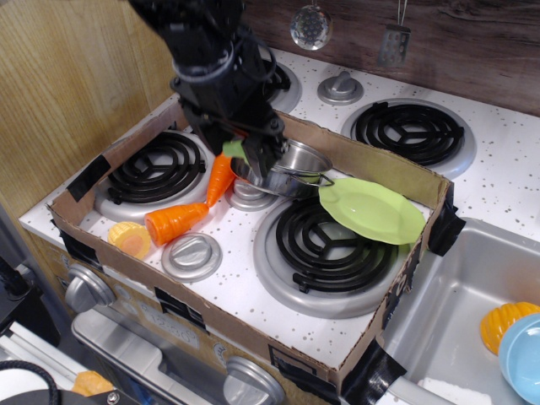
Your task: Put broccoli in pot
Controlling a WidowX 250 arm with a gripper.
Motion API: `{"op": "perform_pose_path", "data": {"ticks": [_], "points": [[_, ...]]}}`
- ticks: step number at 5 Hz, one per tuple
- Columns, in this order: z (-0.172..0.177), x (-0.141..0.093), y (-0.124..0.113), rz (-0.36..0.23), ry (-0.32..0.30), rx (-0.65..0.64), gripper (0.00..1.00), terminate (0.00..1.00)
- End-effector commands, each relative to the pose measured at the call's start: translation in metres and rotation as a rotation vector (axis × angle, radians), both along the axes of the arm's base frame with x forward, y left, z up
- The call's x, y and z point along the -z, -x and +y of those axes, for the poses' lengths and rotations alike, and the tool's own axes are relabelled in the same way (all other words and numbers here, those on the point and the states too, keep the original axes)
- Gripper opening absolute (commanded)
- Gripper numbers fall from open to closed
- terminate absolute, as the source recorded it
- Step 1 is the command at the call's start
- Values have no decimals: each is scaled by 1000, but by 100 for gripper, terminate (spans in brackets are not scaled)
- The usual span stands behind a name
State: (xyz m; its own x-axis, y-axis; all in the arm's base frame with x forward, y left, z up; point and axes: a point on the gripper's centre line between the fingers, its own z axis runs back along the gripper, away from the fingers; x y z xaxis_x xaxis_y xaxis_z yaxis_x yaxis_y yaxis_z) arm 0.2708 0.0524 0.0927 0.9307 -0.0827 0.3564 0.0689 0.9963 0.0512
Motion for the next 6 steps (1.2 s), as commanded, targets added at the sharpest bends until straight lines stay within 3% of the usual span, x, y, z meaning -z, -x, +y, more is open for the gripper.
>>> {"op": "perform_pose_path", "data": {"ticks": [1, 3, 4, 5, 6], "points": [[-4, -26, -22, -63, -39, 21, 0, 0], [-4, -5, -42, -157, 50, 73, 0, 0], [-1, -7, -44, -195, 25, 134, 0, 0], [-2, -9, -46, -208, -12, 177, 100, 0], [-5, -15, -46, -172, -57, 209, 100, 0]]}}
